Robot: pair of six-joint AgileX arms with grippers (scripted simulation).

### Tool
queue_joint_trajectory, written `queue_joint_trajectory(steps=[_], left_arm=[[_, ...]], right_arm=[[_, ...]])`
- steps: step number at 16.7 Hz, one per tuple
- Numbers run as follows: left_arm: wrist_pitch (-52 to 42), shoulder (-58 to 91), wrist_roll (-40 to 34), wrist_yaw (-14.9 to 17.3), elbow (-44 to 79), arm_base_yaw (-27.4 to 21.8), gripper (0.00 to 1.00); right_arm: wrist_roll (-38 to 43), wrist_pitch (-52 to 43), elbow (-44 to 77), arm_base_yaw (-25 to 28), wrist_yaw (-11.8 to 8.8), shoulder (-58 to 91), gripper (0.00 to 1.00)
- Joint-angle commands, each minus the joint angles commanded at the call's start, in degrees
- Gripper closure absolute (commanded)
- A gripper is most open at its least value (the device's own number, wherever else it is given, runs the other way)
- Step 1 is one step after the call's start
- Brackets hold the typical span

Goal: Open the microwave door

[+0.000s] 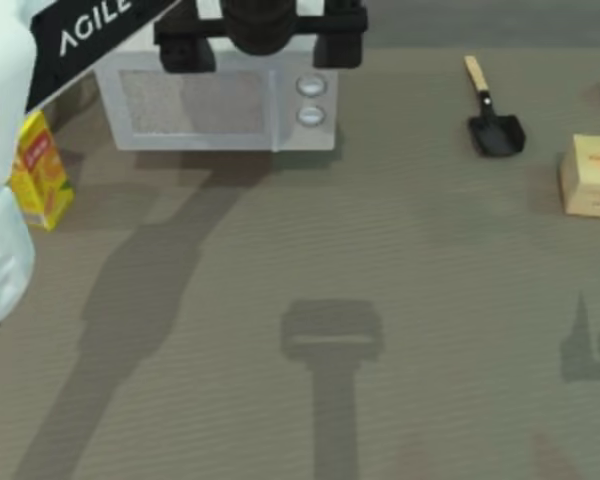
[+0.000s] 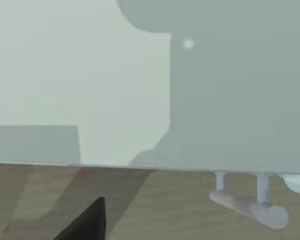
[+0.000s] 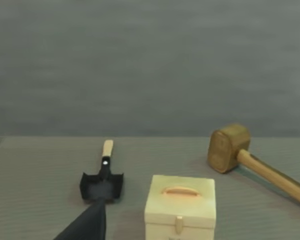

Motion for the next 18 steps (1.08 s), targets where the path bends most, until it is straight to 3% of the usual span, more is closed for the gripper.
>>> queue_joint_trajectory(steps=[3,8,18], left_arm=[[5.13,2.96,1.03,0.52,-1.79,1.07,0.0],[5.87,3.52,1.21,0.61,-2.1,1.27,0.0],[5.87,3.52,1.21,0.61,-2.1,1.27,0.75]], right_arm=[[0.0,0.0,0.0,0.0,0.0,0.0,0.0],[0.0,0.0,0.0,0.0,0.0,0.0,0.0],[0.0,0.0,0.0,0.0,0.0,0.0,0.0]])
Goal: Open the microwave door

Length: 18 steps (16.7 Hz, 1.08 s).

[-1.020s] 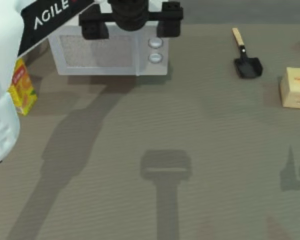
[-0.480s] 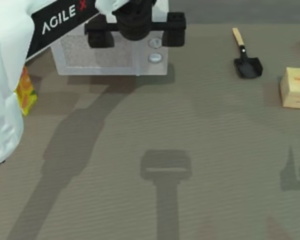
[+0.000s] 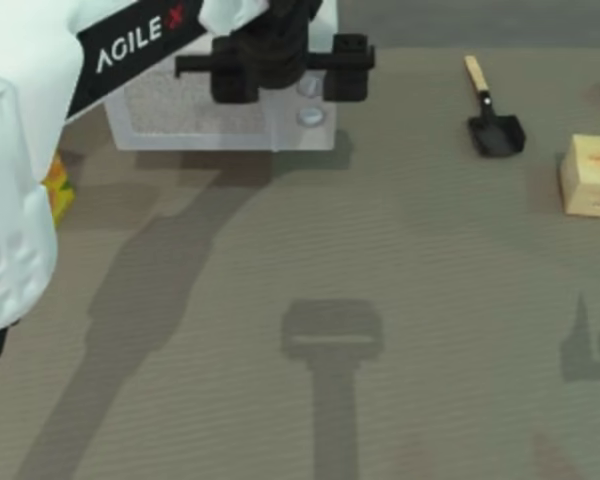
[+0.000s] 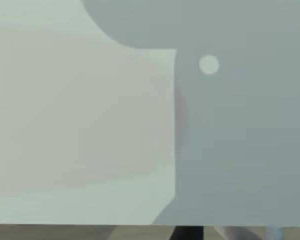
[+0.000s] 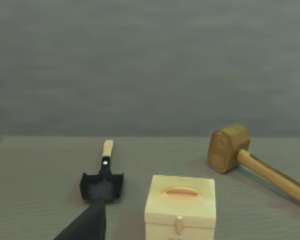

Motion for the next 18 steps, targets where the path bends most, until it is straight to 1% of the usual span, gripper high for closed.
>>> queue_joint_trajectory(steps=[3,4,11,12,14,18], left_arm=[[0.0,0.0,0.0,0.0,0.0,0.0,0.98],[0.0,0.0,0.0,0.0,0.0,0.0,1.0],[0.0,0.0,0.0,0.0,0.0,0.0,1.0],[0.18,-0.08,-0.53,1.32,-1.5,-1.85,1.0],[0.69,-0.95,-0.53,0.83,-2.53,-1.88,1.0],[3.24,-5.54,-1.36,-0.59,-9.56,-1.67,1.0]], right_arm=[[0.0,0.0,0.0,0.0,0.0,0.0,0.0],[0.0,0.0,0.0,0.0,0.0,0.0,0.0],[0.0,0.0,0.0,0.0,0.0,0.0,0.0],[0.0,0.0,0.0,0.0,0.0,0.0,0.0],[0.0,0.0,0.0,0.0,0.0,0.0,0.0],[0.0,0.0,0.0,0.0,0.0,0.0,0.0]])
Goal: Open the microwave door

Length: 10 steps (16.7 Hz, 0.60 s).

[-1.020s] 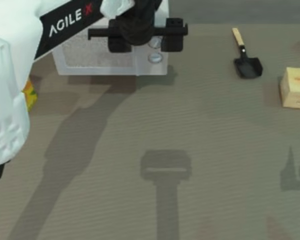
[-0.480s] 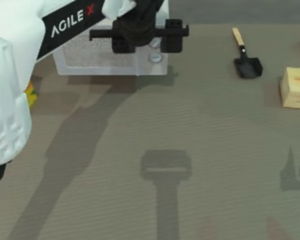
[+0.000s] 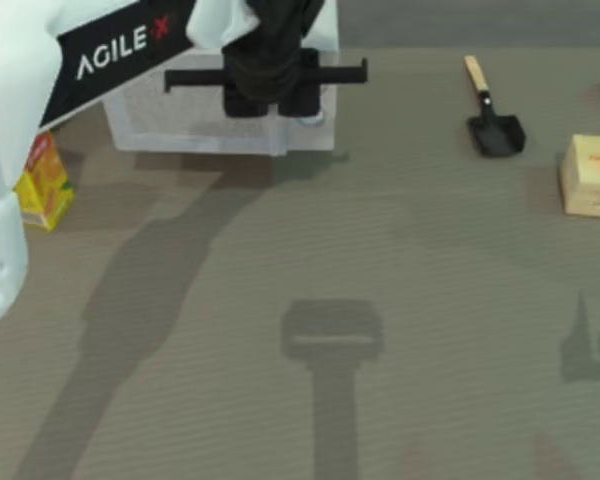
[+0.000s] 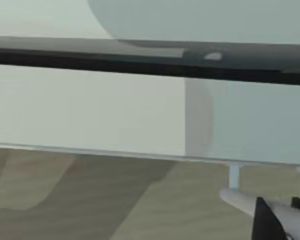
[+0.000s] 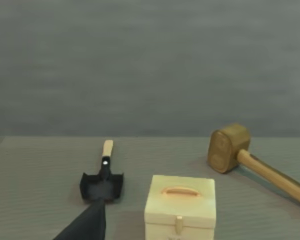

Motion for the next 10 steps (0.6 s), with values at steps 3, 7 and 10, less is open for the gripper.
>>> queue_joint_trajectory(steps=[3,7,10], left_arm=[[0.61,-1.1,-0.23,-0.25,-1.35,0.01,1.0],[0.61,-1.1,-0.23,-0.25,-1.35,0.01,1.0],[0.61,-1.1,-0.23,-0.25,-1.35,0.01,1.0]], right_arm=[[0.0,0.0,0.0,0.0,0.0,0.0,0.0],[0.0,0.0,0.0,0.0,0.0,0.0,0.0],[0.0,0.0,0.0,0.0,0.0,0.0,0.0]])
